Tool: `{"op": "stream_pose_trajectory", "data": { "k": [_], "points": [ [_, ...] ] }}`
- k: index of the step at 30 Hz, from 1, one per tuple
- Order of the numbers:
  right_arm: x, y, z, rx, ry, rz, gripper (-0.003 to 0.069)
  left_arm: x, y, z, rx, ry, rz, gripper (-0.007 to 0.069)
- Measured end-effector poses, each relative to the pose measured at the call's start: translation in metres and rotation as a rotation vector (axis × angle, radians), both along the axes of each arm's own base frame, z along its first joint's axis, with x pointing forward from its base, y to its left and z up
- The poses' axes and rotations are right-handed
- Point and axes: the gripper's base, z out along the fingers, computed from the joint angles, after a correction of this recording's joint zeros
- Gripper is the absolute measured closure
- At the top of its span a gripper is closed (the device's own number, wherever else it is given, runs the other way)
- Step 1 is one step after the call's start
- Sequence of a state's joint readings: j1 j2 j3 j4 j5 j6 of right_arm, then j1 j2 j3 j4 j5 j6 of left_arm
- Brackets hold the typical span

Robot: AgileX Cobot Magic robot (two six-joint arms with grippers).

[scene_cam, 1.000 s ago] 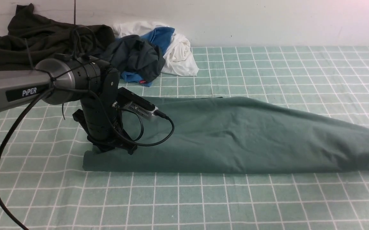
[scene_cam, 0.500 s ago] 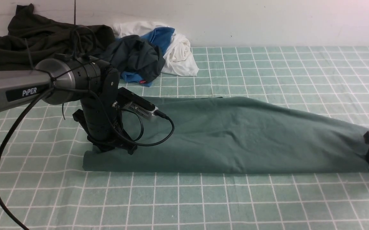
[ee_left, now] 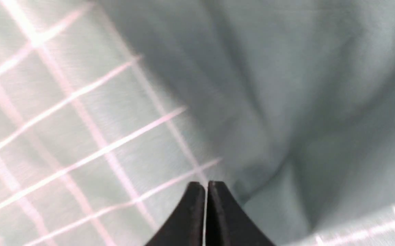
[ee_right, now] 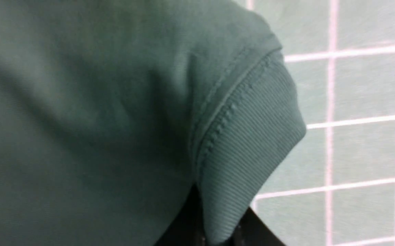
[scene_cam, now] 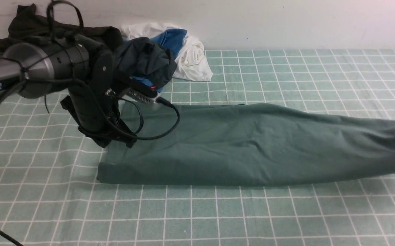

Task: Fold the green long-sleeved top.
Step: Use the right arm to drag the right edge of the fabric to the left and folds it over the left edge

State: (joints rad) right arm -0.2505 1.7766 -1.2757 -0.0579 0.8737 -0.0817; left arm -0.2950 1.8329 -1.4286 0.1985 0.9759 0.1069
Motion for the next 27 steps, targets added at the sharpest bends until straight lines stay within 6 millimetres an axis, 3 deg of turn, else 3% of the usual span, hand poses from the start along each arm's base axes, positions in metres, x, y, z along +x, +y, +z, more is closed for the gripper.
{"op": "stream_pose_trajectory", "data": {
  "k": [3, 7, 8, 9, 10, 13, 16, 18, 19, 21, 27],
  "points": [
    [-0.005, 0.01, 0.045, -0.021, -0.113, 0.012, 0.0641, -0.019, 0.007, 0.041, -0.019, -0.086, 0.02, 0.0628],
    [-0.004, 0.063, 0.112, -0.002, -0.297, 0.186, 0.0641, -0.052, 0.019, 0.085, -0.044, -0.195, 0.05, 0.0628],
    [-0.004, 0.067, 0.114, 0.001, -0.305, 0.199, 0.0641, -0.055, 0.02, 0.089, -0.046, -0.205, 0.053, 0.0628],
    [0.0, 0.104, 0.136, 0.038, -0.373, 0.315, 0.0641, -0.07, 0.025, 0.102, -0.055, -0.234, 0.064, 0.0628],
    [0.002, 0.125, 0.145, 0.063, -0.402, 0.378, 0.0641, -0.077, 0.027, 0.107, -0.059, -0.242, 0.069, 0.0628],
    [0.006, 0.185, 0.158, 0.137, -0.447, 0.533, 0.0641, -0.103, 0.035, 0.126, -0.078, -0.294, 0.076, 0.0628],
    [0.009, 0.246, 0.154, 0.198, -0.441, 0.674, 0.0641, -0.126, 0.043, 0.135, -0.093, -0.332, 0.082, 0.0628],
    [0.011, 0.301, 0.136, 0.239, -0.416, 0.785, 0.0641, -0.146, 0.049, 0.14, -0.106, -0.36, 0.089, 0.0628],
    [0.011, 0.301, 0.136, 0.241, -0.419, 0.785, 0.0641, -0.148, 0.049, 0.14, -0.107, -0.363, 0.09, 0.0628],
    [0.013, 0.357, 0.105, 0.27, -0.405, 0.88, 0.0641, -0.17, 0.056, 0.142, -0.122, -0.389, 0.101, 0.0628],
    [0.015, 0.429, 0.041, 0.296, -0.395, 0.98, 0.0613, -0.208, 0.068, 0.132, -0.136, -0.413, 0.114, 0.0628]
  ]
}}
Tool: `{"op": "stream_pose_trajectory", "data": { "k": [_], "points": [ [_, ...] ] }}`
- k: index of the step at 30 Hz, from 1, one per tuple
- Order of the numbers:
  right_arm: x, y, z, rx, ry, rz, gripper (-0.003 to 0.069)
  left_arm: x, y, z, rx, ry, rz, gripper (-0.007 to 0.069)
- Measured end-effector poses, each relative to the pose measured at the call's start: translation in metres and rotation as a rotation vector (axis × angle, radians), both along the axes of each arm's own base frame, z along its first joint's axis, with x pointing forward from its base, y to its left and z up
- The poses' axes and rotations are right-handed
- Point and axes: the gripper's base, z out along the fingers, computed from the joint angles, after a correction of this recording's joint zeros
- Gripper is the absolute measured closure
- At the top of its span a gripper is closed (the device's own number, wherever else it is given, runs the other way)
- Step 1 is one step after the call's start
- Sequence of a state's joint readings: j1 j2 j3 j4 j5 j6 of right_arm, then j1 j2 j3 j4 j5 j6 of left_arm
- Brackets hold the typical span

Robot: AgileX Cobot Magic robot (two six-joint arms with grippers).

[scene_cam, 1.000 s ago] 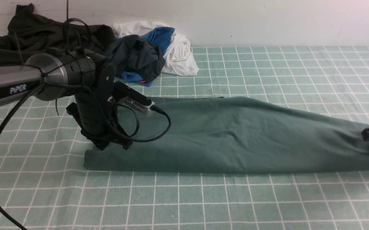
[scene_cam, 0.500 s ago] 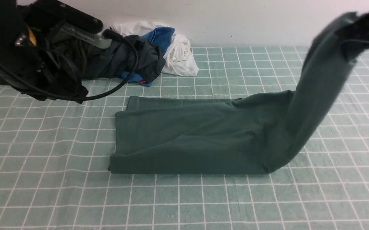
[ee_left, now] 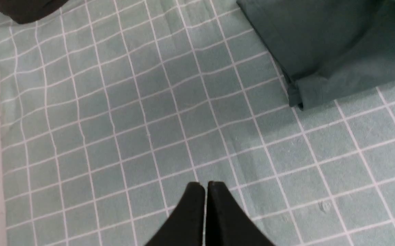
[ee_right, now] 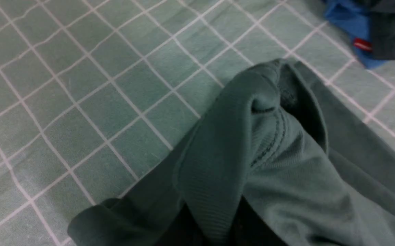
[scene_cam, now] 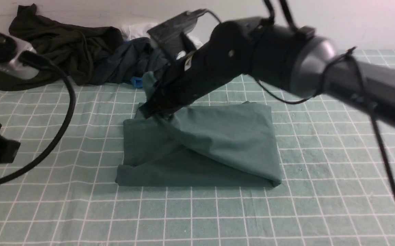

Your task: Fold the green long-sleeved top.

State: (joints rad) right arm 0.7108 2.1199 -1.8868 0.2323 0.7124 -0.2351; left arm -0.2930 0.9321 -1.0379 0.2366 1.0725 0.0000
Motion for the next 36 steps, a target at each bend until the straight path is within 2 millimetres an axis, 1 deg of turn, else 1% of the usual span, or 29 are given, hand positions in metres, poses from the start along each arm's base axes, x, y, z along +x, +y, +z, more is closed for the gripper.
{"op": "stream_pose_trajectory", "data": {
  "k": [1, 2, 3, 4, 5, 7, 8, 9, 10, 11, 13, 14, 15, 16, 17, 18, 19, 22, 25, 27, 28, 29, 30, 31, 32, 33, 34, 35, 36],
  "points": [
    [0.001, 0.004, -0.006, -0.004, 0.0, 0.009, 0.0601, -0.004, 0.001, -0.002, 0.0, -0.001, 0.0, 0.0628],
    [0.002, 0.009, -0.012, 0.004, 0.007, 0.016, 0.0565, -0.008, 0.002, -0.004, 0.0, 0.0, 0.0, 0.0628],
    [0.003, 0.012, -0.013, 0.021, 0.017, 0.016, 0.0526, -0.012, 0.004, -0.007, 0.0, 0.0, 0.001, 0.0628],
    [0.003, 0.013, -0.013, 0.028, 0.022, 0.015, 0.0517, -0.014, 0.004, -0.008, 0.0, 0.0, 0.001, 0.0628],
    [0.003, 0.015, -0.008, 0.053, 0.025, 0.016, 0.045, -0.019, 0.006, -0.011, -0.001, -0.002, 0.0, 0.0628],
    [0.002, 0.015, 0.006, 0.087, 0.022, 0.021, 0.0348, -0.028, 0.008, -0.018, -0.008, 0.001, 0.009, 0.0628],
    [0.002, 0.013, 0.014, 0.09, 0.02, 0.025, 0.0309, -0.032, 0.01, -0.022, -0.013, 0.0, 0.014, 0.0628],
    [-0.001, 0.009, 0.027, 0.081, 0.023, 0.037, 0.025, -0.042, 0.013, -0.029, -0.024, -0.007, 0.024, 0.0628],
    [-0.001, 0.008, 0.03, 0.08, 0.024, 0.038, 0.0242, -0.042, 0.013, -0.029, -0.024, -0.007, 0.024, 0.0628],
    [-0.004, -0.003, 0.045, 0.042, 0.026, 0.048, 0.0192, -0.055, 0.016, -0.038, -0.043, -0.024, 0.039, 0.0628],
    [-0.008, -0.018, 0.059, -0.013, 0.049, 0.039, 0.0172, -0.068, 0.02, -0.048, -0.071, -0.057, 0.054, 0.0628],
    [-0.008, -0.02, 0.059, -0.025, 0.049, 0.036, 0.0171, -0.072, 0.021, -0.05, -0.077, -0.063, 0.056, 0.0628],
    [-0.009, -0.034, 0.063, -0.082, 0.082, 0.011, 0.0172, -0.082, 0.024, -0.058, -0.101, -0.095, 0.068, 0.0628],
    [-0.009, -0.036, 0.064, -0.09, 0.087, 0.008, 0.0172, -0.083, 0.025, -0.057, -0.105, -0.106, 0.067, 0.0628],
    [-0.007, -0.049, 0.061, -0.17, 0.133, -0.018, 0.019, -0.095, 0.028, -0.066, -0.134, -0.148, 0.076, 0.0628],
    [-0.006, -0.052, 0.06, -0.181, 0.137, -0.023, 0.0195, -0.098, 0.029, -0.067, -0.139, -0.164, 0.075, 0.0628],
    [-0.006, -0.059, 0.058, -0.223, 0.166, -0.033, 0.0219, -0.105, 0.031, -0.071, -0.153, -0.195, 0.075, 0.0628],
    [-0.005, -0.066, 0.055, -0.252, 0.184, -0.043, 0.0294, -0.118, 0.035, -0.079, -0.179, -0.262, 0.071, 0.0628],
    [-0.016, -0.073, 0.059, -0.264, 0.194, -0.029, 0.0398, -0.129, 0.038, -0.083, -0.195, -0.314, 0.069, 0.0628],
    [-0.029, -0.081, 0.07, -0.257, 0.187, -0.017, 0.0469, -0.134, 0.04, -0.084, -0.201, -0.339, 0.069, 0.0628],
    [-0.037, -0.087, 0.074, -0.259, 0.189, -0.013, 0.0517, -0.136, 0.04, -0.083, -0.206, -0.353, 0.068, 0.0628],
    [-0.047, -0.094, 0.082, -0.254, 0.183, -0.012, 0.0555, -0.137, 0.041, -0.083, -0.208, -0.359, 0.068, 0.0628],
    [-0.06, -0.102, 0.093, -0.234, 0.157, -0.014, 0.0593, -0.138, 0.041, -0.083, -0.208, -0.362, 0.068, 0.0628],
    [-0.069, -0.109, 0.097, -0.223, 0.144, -0.017, 0.0624, -0.138, 0.041, -0.083, -0.208, -0.362, 0.068, 0.0628],
    [-0.079, -0.117, 0.105, -0.198, 0.111, -0.024, 0.0645, -0.138, 0.041, -0.083, -0.208, -0.362, 0.068, 0.0628],
    [-0.093, -0.126, 0.117, -0.156, 0.059, -0.032, 0.0657, -0.138, 0.041, -0.084, -0.208, -0.361, 0.068, 0.0628],
    [-0.103, -0.133, 0.122, -0.13, 0.029, -0.037, 0.0662, -0.138, 0.041, -0.084, -0.208, -0.361, 0.068, 0.0628],
    [-0.103, -0.133, 0.119, -0.137, 0.038, -0.037, 0.0664, -0.138, 0.041, -0.084, -0.208, -0.361, 0.068, 0.0628],
    [-0.125, -0.148, 0.132, -0.069, -0.032, -0.049, 0.067, -0.138, 0.041, -0.084, -0.208, -0.361, 0.068, 0.0628]
  ]
}}
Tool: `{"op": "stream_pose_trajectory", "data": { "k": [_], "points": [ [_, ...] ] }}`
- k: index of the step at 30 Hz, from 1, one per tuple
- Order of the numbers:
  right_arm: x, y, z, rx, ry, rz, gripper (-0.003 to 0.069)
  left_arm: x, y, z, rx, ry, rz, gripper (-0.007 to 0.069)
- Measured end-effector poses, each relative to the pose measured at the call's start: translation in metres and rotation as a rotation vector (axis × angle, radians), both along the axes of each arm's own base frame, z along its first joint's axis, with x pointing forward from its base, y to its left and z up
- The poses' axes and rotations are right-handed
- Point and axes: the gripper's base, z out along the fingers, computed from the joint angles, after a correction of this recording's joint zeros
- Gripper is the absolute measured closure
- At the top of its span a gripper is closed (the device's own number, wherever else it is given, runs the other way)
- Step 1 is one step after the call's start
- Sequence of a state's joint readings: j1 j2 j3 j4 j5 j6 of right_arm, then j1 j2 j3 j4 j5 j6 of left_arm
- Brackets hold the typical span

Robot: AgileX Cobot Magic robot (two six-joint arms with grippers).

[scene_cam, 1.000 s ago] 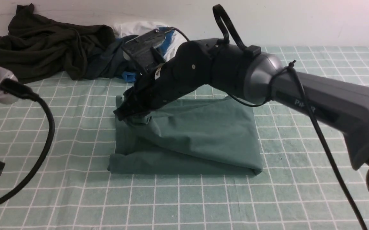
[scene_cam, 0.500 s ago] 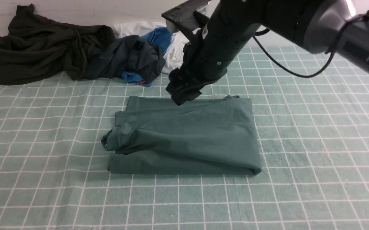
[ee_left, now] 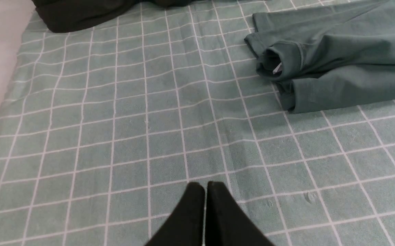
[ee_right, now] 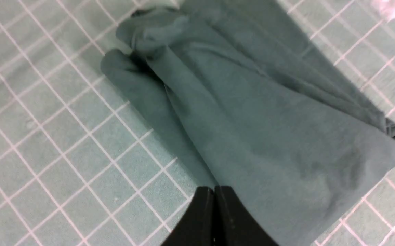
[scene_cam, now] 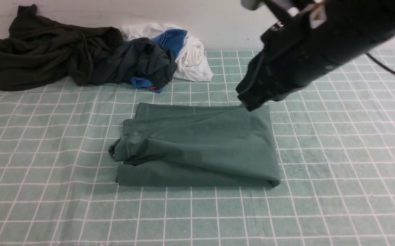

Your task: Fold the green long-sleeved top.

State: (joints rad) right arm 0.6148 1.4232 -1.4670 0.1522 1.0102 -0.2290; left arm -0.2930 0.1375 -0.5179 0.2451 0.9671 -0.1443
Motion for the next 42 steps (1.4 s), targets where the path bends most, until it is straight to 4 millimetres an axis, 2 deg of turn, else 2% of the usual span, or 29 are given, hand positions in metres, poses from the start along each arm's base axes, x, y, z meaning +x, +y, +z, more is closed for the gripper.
{"op": "stream_pose_trajectory", "data": {
  "k": [1, 2, 4, 5, 7, 15, 21, 29, 33, 37, 38, 39, 42],
  "points": [
    [-0.003, -0.002, 0.001, 0.005, -0.007, -0.001, 0.067, 0.0, 0.0, 0.0, 0.0, 0.0, 0.0, 0.0628],
    [-0.022, -0.016, 0.006, 0.048, -0.06, -0.008, 0.0671, 0.0, 0.0, 0.0, 0.0, 0.0, 0.0, 0.0628],
    [-0.045, -0.033, 0.01, 0.098, -0.128, -0.017, 0.0672, 0.0, 0.0, 0.0, 0.0, 0.0, 0.0, 0.0628],
    [-0.047, -0.034, 0.01, 0.102, -0.134, -0.018, 0.0672, 0.0, 0.0, 0.0, 0.0, 0.0, 0.0, 0.0628],
    [-0.075, -0.055, 0.012, 0.169, -0.225, -0.03, 0.0673, 0.0, 0.0, 0.0, 0.001, 0.0, 0.001, 0.0628],
    [-0.127, -0.093, 0.009, 0.253, -0.34, -0.036, 0.0673, 0.0, 0.0, 0.0, 0.001, 0.0, 0.001, 0.0628],
    [-0.15, -0.107, 0.01, 0.251, -0.337, -0.025, 0.0673, 0.0, 0.0, 0.0, 0.001, 0.0, 0.001, 0.0628],
    [-0.153, -0.11, 0.003, 0.227, -0.314, -0.022, 0.0673, 0.0, 0.0, 0.0, 0.001, 0.0, 0.001, 0.0628],
    [-0.15, -0.11, -0.023, 0.258, -0.359, -0.045, 0.0673, 0.0, 0.0, 0.0, 0.002, -0.001, 0.001, 0.0628],
    [-0.149, -0.126, -0.075, 0.314, -0.473, -0.179, 0.0673, 0.0, 0.0, 0.0, 0.002, -0.001, 0.001, 0.0628],
    [-0.15, -0.127, -0.073, 0.325, -0.486, -0.181, 0.0673, 0.0, 0.0, 0.0, 0.002, -0.001, 0.001, 0.0628],
    [-0.153, -0.138, -0.096, 0.346, -0.519, -0.27, 0.0673, 0.0, 0.0, 0.0, 0.002, -0.001, 0.001, 0.0628],
    [-0.161, -0.155, -0.13, 0.377, -0.539, -0.429, 0.0673, 0.0, 0.0, 0.0, 0.002, -0.001, 0.001, 0.0628]
  ]
}}
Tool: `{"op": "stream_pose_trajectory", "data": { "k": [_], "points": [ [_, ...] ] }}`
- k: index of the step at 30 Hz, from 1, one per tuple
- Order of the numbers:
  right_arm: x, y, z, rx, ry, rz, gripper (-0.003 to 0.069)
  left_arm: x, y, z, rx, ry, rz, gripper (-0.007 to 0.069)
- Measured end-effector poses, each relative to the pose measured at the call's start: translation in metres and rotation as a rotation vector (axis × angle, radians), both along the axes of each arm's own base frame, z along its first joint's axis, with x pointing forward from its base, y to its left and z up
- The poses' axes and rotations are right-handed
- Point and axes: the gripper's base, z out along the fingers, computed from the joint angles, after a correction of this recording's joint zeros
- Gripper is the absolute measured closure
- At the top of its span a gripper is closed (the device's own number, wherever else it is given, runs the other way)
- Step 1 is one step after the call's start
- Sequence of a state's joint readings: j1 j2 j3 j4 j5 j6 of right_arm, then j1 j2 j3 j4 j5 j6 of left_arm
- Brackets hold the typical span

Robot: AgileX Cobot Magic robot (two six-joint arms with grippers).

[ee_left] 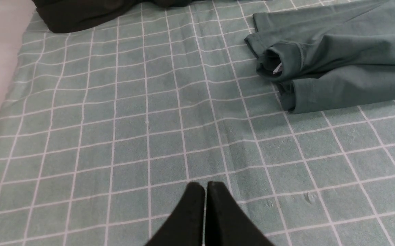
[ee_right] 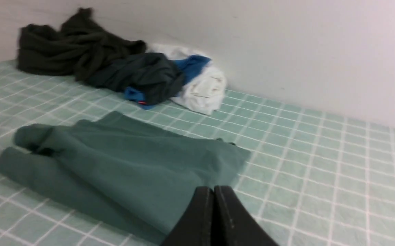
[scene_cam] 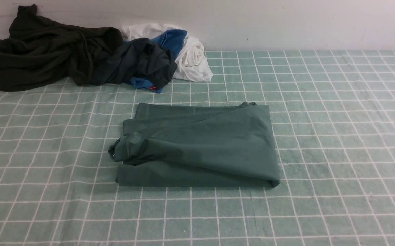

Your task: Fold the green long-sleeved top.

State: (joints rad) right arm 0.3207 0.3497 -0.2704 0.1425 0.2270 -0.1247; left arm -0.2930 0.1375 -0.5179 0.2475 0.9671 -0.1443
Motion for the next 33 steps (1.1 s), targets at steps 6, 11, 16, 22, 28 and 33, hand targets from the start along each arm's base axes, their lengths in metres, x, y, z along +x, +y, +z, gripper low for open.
{"op": "stream_pose_trajectory", "data": {
  "k": [6, 11, 16, 22, 28, 33],
  "points": [
    [-0.018, -0.024, -0.052, 0.023, -0.02, -0.256, 0.0673, 0.0, 0.0, 0.0, 0.0, 0.0, 0.0, 0.0628],
    [-0.026, -0.032, -0.078, 0.036, -0.025, -0.378, 0.0673, 0.0, 0.0, 0.0, 0.0, 0.0, 0.0, 0.0628],
    [-0.028, -0.033, -0.086, 0.04, 0.051, -0.399, 0.0673, 0.0, 0.0, 0.0, 0.0, 0.001, 0.0, 0.0628],
    [-0.029, -0.033, -0.086, 0.037, 0.061, -0.401, 0.0673, 0.0, 0.0, 0.0, 0.0, 0.001, 0.0, 0.0628],
    [-0.029, -0.033, -0.086, 0.037, 0.063, -0.401, 0.0673, 0.0, 0.0, 0.0, 0.0, 0.001, 0.0, 0.0628],
    [-0.029, -0.033, -0.086, 0.039, 0.063, -0.401, 0.0673, 0.0, 0.0, 0.0, 0.0, 0.001, 0.0, 0.0628]
  ]
}}
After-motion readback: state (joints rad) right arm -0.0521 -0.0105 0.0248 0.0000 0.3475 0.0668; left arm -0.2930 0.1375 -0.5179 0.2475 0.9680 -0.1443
